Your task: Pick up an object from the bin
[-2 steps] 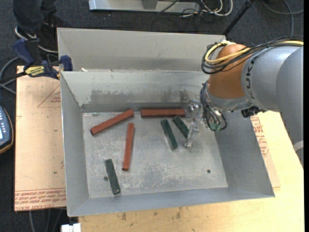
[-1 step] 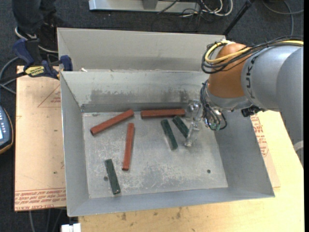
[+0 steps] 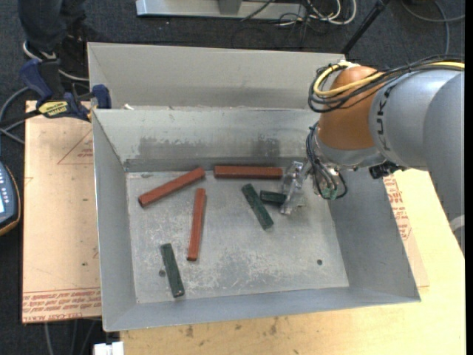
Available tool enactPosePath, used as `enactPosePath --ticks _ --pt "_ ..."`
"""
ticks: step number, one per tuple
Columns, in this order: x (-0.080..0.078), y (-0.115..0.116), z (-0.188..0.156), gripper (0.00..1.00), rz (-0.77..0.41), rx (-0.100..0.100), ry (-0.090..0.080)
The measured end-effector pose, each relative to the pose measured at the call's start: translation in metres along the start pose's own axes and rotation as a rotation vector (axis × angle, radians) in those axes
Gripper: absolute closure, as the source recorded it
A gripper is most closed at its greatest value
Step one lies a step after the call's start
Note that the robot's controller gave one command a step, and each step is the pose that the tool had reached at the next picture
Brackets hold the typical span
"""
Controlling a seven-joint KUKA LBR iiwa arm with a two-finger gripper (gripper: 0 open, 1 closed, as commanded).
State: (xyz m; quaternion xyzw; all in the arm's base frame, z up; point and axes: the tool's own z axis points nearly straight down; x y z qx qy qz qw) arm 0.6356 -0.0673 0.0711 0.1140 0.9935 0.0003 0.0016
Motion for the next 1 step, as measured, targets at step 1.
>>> enactPosePath --ticks 1 --pt "-0.0032 0.0009 -0.1095 1.00 -0.002 -0.001 -0.009"
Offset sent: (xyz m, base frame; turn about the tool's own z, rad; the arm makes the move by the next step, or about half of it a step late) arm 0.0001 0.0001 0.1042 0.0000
